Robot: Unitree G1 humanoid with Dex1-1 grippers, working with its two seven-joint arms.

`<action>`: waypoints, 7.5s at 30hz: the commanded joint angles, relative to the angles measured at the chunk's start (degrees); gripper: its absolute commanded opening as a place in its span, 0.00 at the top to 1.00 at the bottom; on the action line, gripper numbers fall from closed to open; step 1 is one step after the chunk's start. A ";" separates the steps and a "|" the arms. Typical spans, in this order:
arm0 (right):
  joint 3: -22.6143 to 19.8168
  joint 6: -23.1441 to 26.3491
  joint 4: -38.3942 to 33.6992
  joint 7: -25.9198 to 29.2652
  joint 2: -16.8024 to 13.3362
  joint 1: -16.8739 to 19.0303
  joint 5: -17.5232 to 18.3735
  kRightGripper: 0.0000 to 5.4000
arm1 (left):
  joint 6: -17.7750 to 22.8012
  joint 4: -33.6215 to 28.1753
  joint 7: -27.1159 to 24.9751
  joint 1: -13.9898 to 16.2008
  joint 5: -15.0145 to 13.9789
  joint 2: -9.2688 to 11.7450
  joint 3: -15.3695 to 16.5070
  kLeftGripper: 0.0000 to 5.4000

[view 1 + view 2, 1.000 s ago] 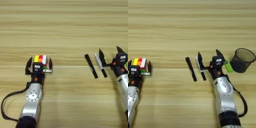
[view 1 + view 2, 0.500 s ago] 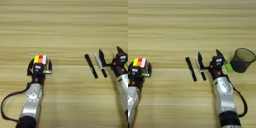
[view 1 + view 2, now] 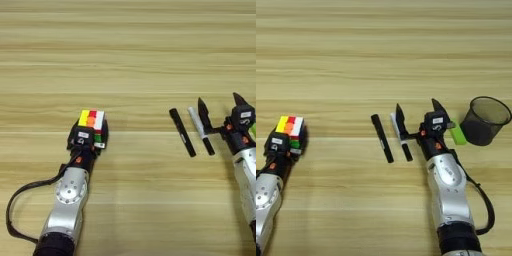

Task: Move the objects on the table

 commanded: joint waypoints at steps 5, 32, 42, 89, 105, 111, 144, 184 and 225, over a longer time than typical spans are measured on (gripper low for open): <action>-0.10 -0.66 0.25 -0.62 0.27 -0.26 -0.41 0.00 | 0.21 -2.13 -7.23 1.88 -2.07 -0.50 -4.17 0.38; 1.02 -0.71 -0.47 -1.82 1.15 0.01 -0.98 0.00 | 3.08 -0.74 -22.40 3.27 -4.92 -0.99 -14.77 0.39; 1.09 -0.78 0.14 -1.72 1.02 -0.23 -1.08 0.00 | 2.98 -0.31 -21.24 2.88 -4.48 -0.65 -14.51 0.24; 1.25 -1.73 1.69 -1.84 1.38 -0.62 -2.07 0.00 | -1.18 -13.69 -30.46 7.26 -18.57 -2.00 -11.51 0.01; 1.98 -2.50 1.07 -0.50 1.62 0.01 -1.90 0.00 | -2.91 -15.19 -23.26 4.77 -23.39 -3.25 0.06 0.01; 3.22 -2.55 -0.23 1.14 1.60 0.95 -1.49 0.00 | -3.19 -9.22 -14.44 1.42 -18.99 -2.81 5.77 0.01; 15.73 11.15 -16.07 17.60 2.90 10.52 8.95 0.00 | -2.74 1.99 -0.99 -3.24 -9.02 -1.28 8.88 0.01; 20.97 6.24 -5.44 16.13 3.30 9.46 -1.27 0.22 | -3.31 2.47 -0.88 -3.50 -9.19 -1.34 8.62 0.00; -0.36 0.67 2.66 -3.38 -0.68 -0.65 -2.36 0.38 | -2.89 1.07 -0.76 -2.54 -9.25 -0.97 8.88 0.00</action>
